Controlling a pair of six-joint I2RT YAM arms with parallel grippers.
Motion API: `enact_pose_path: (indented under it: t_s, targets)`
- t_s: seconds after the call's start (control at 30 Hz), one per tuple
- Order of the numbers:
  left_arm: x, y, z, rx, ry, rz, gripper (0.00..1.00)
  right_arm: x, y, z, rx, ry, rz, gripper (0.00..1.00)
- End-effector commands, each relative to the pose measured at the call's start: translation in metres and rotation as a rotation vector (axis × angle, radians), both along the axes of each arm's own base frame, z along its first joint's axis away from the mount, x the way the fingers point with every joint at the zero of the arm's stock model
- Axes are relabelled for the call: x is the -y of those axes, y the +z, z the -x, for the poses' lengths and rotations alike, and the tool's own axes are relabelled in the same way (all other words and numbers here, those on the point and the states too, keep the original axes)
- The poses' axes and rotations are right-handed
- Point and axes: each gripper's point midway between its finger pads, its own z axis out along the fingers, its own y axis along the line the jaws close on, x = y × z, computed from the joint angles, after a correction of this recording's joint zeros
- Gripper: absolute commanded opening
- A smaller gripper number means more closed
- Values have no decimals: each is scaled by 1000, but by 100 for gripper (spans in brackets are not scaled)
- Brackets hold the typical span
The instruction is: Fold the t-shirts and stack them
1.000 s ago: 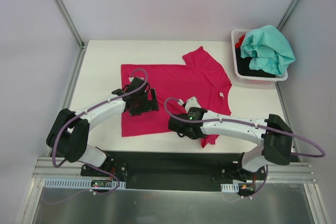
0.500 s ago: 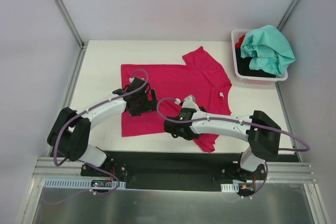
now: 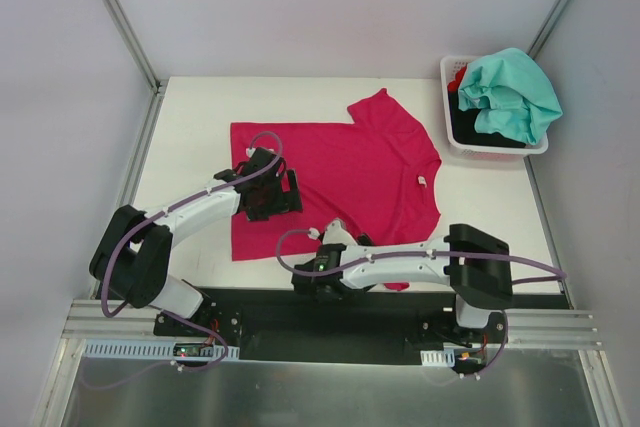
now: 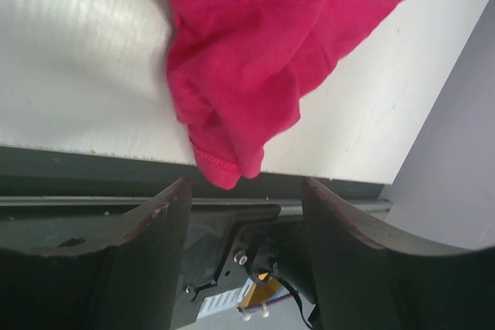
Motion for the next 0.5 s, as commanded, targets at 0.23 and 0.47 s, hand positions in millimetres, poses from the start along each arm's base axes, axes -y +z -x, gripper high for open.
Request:
enact_pose_path:
  t_s: [0.23,0.47]
  targets:
    - [3,10,3,33,-31,11,99,51,-24,26,-34,-138,-15,57]
    - [18,2,18,-35,-51,95,99,1,-11,-7,-81,-151,-409,59]
